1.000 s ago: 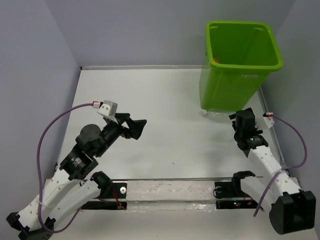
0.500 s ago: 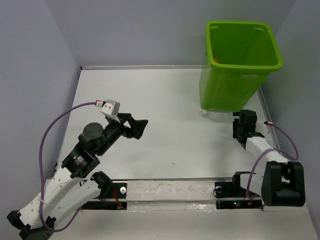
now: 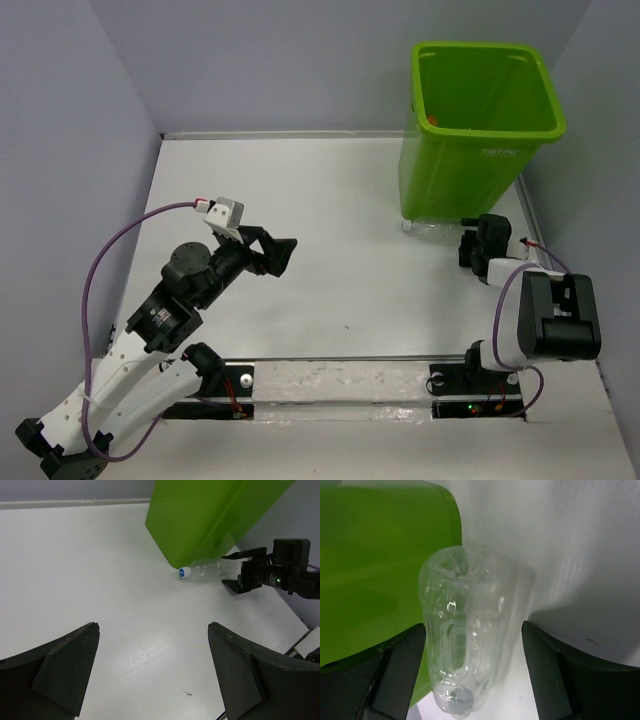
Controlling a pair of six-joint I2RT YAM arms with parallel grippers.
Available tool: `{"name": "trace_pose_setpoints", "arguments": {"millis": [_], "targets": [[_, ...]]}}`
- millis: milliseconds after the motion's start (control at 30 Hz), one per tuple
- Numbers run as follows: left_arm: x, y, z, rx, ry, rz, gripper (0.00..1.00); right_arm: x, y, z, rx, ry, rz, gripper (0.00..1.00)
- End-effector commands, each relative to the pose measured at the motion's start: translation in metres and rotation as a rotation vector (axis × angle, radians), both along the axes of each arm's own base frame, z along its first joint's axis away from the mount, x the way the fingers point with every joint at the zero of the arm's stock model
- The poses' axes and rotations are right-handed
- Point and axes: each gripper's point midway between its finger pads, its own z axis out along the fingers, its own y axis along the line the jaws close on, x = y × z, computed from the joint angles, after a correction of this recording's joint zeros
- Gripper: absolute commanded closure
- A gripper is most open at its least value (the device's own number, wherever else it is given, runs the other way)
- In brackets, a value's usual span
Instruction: Put the plastic bottles in the bin
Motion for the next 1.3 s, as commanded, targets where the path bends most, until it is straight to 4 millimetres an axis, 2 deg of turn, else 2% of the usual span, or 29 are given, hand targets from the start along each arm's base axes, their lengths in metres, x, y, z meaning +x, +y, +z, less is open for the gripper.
{"name": "trace_pose_setpoints", "arguments": {"millis": [0, 67, 200, 233, 300, 333, 400, 433, 467, 533, 567, 667, 700, 800, 833, 900, 933, 967, 1000, 1033, 1067, 1100, 1133, 1200, 1233, 1267], "targets": [[0.004, 0.000, 0.006, -0.001, -0.034, 0.005, 0.01, 0.016, 0.007, 0.000, 0.031, -0.032, 0.041, 0.22], [0.005, 0.001, 0.006, -0.001, -0.034, 0.011, 0.01, 0.018, 0.011, 0.003, 0.023, -0.040, 0.074, 0.44], [0.007, 0.002, 0.005, -0.001, -0.033, 0.020, 0.01, 0.007, 0.008, 0.021, -0.041, -0.089, 0.095, 0.54], [0.006, 0.002, 0.005, 0.001, -0.033, 0.017, 0.01, 0.003, 0.007, 0.027, -0.064, -0.102, 0.099, 0.60], [0.007, 0.002, 0.005, -0.001, -0.032, 0.017, 0.01, -0.008, 0.003, 0.034, -0.129, -0.102, 0.118, 0.64], [0.007, 0.002, 0.005, -0.001, -0.032, 0.016, 0.01, -0.015, 0.004, 0.050, -0.157, -0.142, 0.132, 0.64], [0.008, 0.002, 0.005, 0.001, -0.032, 0.019, 0.01, -0.030, 0.012, 0.051, -0.205, -0.136, 0.215, 0.65], [0.008, 0.002, 0.005, -0.001, -0.032, 0.020, 0.01, -0.034, 0.016, 0.057, -0.238, -0.146, 0.261, 0.66], [0.008, 0.003, 0.005, 0.002, -0.032, 0.025, 0.01, -0.041, 0.029, 0.074, -0.239, -0.202, 0.327, 0.66], [0.009, 0.005, 0.007, -0.001, -0.036, 0.034, 0.01, -0.051, 0.043, 0.090, -0.264, -0.246, 0.428, 0.66], [0.010, 0.007, 0.007, -0.002, -0.039, 0.045, 0.01, -0.060, 0.065, 0.115, -0.245, -0.322, 0.538, 0.66], [0.011, 0.010, 0.009, -0.007, -0.043, 0.059, 0.01, -0.076, 0.099, 0.160, -0.262, -0.444, 0.718, 0.66], [0.013, 0.013, 0.011, -0.011, -0.046, 0.073, 0.01, -0.087, 0.119, 0.195, -0.264, -0.513, 0.804, 0.66], [0.017, 0.021, 0.013, -0.019, -0.053, 0.104, 0.01, -0.106, 0.145, 0.256, -0.323, -0.640, 0.913, 0.66], [0.018, 0.022, 0.013, -0.022, -0.053, 0.108, 0.01, -0.114, 0.148, 0.306, -0.377, -0.739, 0.916, 0.66], [0.018, 0.025, 0.015, -0.028, -0.059, 0.118, 0.01, -0.116, 0.142, 0.353, -0.482, -0.820, 0.888, 0.66], [0.019, 0.028, 0.016, -0.031, -0.065, 0.127, 0.01, -0.115, 0.137, 0.395, -0.555, -0.880, 0.850, 0.66], [0.019, 0.028, 0.017, -0.034, -0.069, 0.127, 0.01, -0.109, 0.128, 0.411, -0.636, -0.877, 0.810, 0.66], [0.019, 0.029, 0.017, -0.035, -0.071, 0.127, 0.01, -0.114, 0.115, 0.457, -0.712, -0.933, 0.718, 0.67], [0.019, 0.029, 0.018, -0.037, -0.072, 0.126, 0.01, -0.093, 0.110, 0.466, -0.775, -0.909, 0.701, 0.67], [0.019, 0.029, 0.016, -0.033, -0.071, 0.125, 0.01, -0.086, 0.104, 0.482, -0.812, -0.916, 0.657, 0.67], [0.019, 0.028, 0.016, -0.033, -0.071, 0.124, 0.01, -0.075, 0.088, 0.496, -0.850, -0.898, 0.564, 0.67], [0.019, 0.028, 0.016, -0.032, -0.071, 0.122, 0.01, -0.052, 0.078, 0.514, -0.921, -0.870, 0.510, 0.68], [0.018, 0.028, 0.017, -0.033, -0.072, 0.119, 0.01, -0.025, 0.047, 0.526, -0.978, -0.775, 0.351, 0.70], [0.018, 0.028, 0.017, -0.034, -0.074, 0.118, 0.01, -0.013, 0.040, 0.531, -1.010, -0.746, 0.318, 0.71], [0.017, 0.027, 0.018, -0.037, -0.074, 0.115, 0.01, 0.014, 0.033, 0.536, -1.078, -0.696, 0.299, 0.71]]}}
